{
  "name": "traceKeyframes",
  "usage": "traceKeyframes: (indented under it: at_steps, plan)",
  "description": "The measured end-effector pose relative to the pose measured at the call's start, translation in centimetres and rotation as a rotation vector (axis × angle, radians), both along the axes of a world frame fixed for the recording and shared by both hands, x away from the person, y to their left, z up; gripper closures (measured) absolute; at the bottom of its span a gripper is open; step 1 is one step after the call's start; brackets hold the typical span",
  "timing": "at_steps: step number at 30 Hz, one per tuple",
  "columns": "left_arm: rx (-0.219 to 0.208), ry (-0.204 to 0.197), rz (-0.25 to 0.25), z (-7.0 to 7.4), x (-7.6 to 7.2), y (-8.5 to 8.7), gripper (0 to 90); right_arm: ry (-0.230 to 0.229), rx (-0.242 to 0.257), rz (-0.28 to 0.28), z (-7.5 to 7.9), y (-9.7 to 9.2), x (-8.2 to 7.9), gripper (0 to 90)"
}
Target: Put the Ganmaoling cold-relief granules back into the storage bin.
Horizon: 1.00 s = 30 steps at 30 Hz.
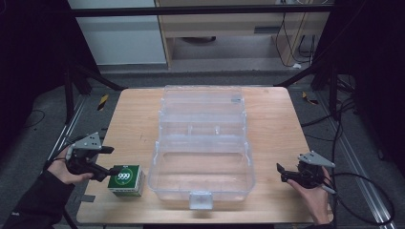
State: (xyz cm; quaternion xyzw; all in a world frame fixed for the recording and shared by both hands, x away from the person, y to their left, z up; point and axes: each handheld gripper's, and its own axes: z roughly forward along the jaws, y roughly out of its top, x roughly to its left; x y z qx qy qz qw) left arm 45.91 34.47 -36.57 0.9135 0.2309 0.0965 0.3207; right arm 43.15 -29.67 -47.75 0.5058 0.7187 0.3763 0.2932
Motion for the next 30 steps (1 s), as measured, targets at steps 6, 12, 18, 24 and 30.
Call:
traceKeyframes:
  at_steps: [6, 12, 18, 24, 30]
  plan:
    - [0.078, 0.019, -0.081, 0.1, -0.2, -0.7, 9.4, 0.008, -0.016, 0.01, -0.1, 0.1, 0.0, 5.9]
    - [0.157, 0.039, -0.132, -0.4, -0.5, -1.2, 6.0, 0.011, -0.02, 0.016, -0.2, 0.1, 0.0, 5.8]
    - [0.271, 0.053, -0.176, -1.4, -0.5, -2.2, 3.8, 0.023, -0.022, 0.024, -0.3, 0.2, 0.1, 5.6]
    - [0.303, 0.049, -0.218, -2.4, -0.5, -3.3, 1.9, 0.024, -0.033, 0.029, -0.4, 0.2, 0.1, 5.4]
    - [0.321, 0.04, -0.246, -3.1, -0.3, -3.9, 2.1, 0.037, -0.036, 0.04, -0.5, 0.4, 0.1, 5.4]
